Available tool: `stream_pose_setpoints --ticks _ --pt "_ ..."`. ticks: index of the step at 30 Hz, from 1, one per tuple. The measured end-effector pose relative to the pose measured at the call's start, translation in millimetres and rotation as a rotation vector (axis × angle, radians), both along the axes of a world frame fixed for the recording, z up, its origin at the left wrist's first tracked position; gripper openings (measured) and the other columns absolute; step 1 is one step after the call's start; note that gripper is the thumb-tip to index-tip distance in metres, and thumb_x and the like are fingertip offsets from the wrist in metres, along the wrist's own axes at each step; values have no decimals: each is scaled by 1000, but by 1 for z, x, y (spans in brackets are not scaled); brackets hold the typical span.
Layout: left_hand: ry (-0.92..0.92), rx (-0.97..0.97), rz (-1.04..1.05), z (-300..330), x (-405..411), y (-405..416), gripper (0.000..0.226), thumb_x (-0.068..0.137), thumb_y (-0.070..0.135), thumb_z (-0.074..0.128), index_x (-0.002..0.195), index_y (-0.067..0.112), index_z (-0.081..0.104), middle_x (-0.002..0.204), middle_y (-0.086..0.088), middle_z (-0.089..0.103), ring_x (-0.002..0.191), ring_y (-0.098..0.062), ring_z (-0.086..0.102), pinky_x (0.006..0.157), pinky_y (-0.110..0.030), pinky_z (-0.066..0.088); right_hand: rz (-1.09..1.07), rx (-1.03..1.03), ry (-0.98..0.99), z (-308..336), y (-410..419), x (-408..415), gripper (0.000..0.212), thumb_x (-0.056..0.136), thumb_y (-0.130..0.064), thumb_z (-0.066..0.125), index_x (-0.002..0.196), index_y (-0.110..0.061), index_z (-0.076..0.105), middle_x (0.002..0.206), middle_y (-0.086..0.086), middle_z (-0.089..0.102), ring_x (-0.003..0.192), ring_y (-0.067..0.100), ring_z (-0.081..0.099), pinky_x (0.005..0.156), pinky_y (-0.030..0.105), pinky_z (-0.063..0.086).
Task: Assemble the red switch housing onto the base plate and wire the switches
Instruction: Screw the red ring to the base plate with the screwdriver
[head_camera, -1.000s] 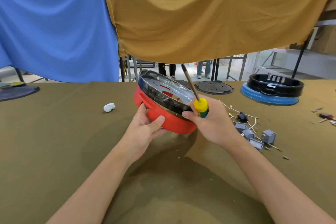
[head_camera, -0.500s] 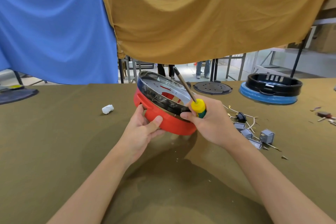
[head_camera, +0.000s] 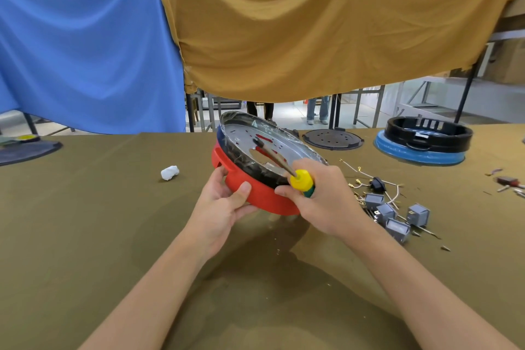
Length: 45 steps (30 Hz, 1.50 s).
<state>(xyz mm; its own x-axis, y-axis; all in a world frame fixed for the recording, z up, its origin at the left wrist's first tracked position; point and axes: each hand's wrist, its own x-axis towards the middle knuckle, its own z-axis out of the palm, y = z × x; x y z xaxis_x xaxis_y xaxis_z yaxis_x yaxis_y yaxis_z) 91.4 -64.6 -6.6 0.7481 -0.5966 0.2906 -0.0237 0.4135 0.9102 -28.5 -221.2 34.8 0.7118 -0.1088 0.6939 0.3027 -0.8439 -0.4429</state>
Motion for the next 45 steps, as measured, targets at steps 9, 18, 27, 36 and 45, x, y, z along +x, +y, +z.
stream_pose_setpoints --ticks 9,18,27,36,45 --pt "0 -3 -10 0 -2 1 47 91 3 58 135 14 47 123 -7 69 114 -26 67 86 -38 59 -15 -48 20 -5 -1 0 40 85 -22 77 66 -38 45 64 -16 49 66 4 50 58 12 33" --pt "-74 35 -27 1 -1 0 45 94 5 55 136 18 44 126 -6 68 116 -23 65 94 -41 56 -11 93 19 6 -12 0 16 86 -19 76 80 -10 64 74 -3 61 72 13 54 59 24 40" --pt "-28 37 -17 3 -3 0 40 97 0 51 133 15 45 124 -7 69 115 -24 66 88 -37 58 -22 97 93 7 -10 -1 13 88 -23 74 89 -11 69 82 -6 66 78 11 59 64 23 46" --pt "26 20 3 6 -7 1 37 98 -2 49 132 11 47 124 -11 68 112 -26 67 87 -39 59 -43 36 121 3 -6 -2 19 87 -26 75 76 -21 60 71 -11 56 67 4 51 59 17 35" --pt "237 -19 -97 12 -12 4 44 93 20 55 137 14 53 128 -13 66 113 -31 66 88 -45 58 -42 -239 105 -5 0 -3 19 80 -5 75 73 -14 59 79 0 58 71 16 55 64 35 51"
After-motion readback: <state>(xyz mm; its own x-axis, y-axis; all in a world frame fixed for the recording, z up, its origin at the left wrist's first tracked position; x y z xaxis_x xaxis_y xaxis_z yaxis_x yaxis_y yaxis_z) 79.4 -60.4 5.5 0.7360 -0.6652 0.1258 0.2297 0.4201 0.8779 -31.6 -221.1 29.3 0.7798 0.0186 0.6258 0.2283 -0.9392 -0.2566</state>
